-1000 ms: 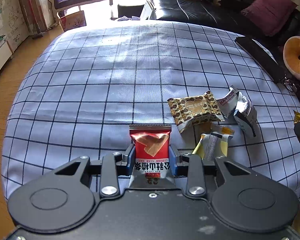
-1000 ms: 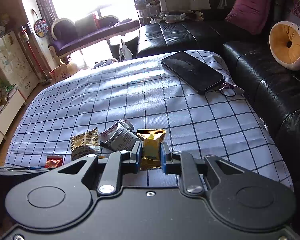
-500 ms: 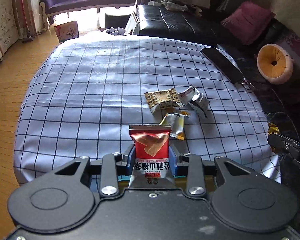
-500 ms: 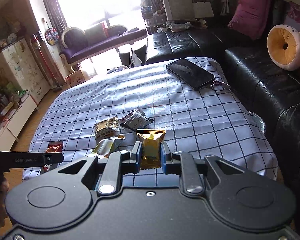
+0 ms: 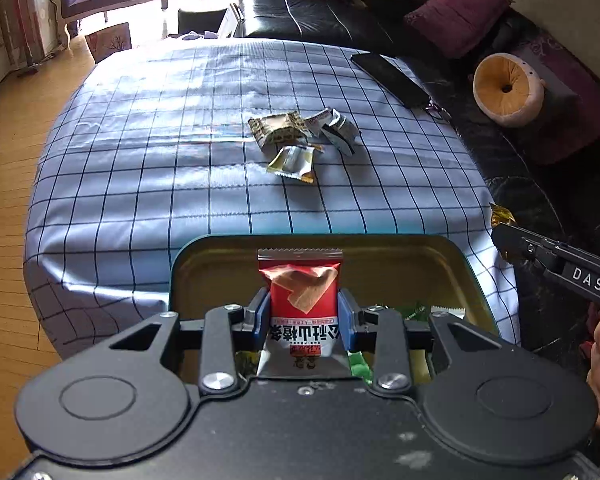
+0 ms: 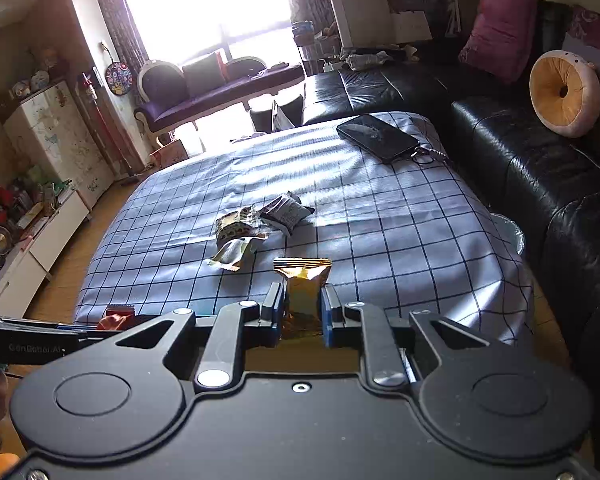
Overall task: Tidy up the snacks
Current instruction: 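Carry the red packet and gold candy over the gold tray, then lower the gold candy into the tray and open the right tool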
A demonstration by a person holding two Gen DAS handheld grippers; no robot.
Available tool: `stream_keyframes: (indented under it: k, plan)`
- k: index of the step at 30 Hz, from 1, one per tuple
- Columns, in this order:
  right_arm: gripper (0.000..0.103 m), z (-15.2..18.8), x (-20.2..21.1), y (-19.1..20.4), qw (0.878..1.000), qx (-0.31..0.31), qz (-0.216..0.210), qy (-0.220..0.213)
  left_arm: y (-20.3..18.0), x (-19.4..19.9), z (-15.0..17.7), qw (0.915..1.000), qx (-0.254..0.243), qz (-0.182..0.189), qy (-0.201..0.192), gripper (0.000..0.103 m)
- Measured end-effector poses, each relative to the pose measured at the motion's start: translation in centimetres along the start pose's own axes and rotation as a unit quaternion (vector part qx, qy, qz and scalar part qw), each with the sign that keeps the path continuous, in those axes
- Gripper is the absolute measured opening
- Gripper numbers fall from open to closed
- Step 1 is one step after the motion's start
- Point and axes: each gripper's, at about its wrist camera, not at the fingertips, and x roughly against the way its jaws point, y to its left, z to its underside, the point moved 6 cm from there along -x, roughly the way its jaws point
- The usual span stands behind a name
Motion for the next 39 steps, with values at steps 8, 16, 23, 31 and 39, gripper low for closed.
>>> stream_keyframes:
  k: [8,16,23,31,39]
  plan:
    - [0.028,2.7,-0.2,0.1,0.999,0.000,-0.006,0.038,0.5,-0.3,3.9,0.9990,0.012,-0.021,0.038,0.034]
    - [0.028,6.0,0.2,0.5,0.996,0.011,-0.030,0.087,1.5,-0.8,6.3,0.9960,0.040,-0.046,0.066,0.034]
    - [0.028,7.3,0.7,1.0,0.994,0.015,-0.041,0.098,1.2,-0.9,6.8,0.9955,0.033,-0.055,0.070,0.034]
    - [0.028,7.3,1.2,1.4,0.994,0.020,-0.046,0.093,1.1,-0.7,7.0,0.9953,0.029,-0.062,0.069,0.034]
    - [0.028,7.3,1.4,1.8,0.994,0.029,-0.051,0.093,1.1,-0.4,6.7,0.9956,0.033,-0.061,0.063,0.036]
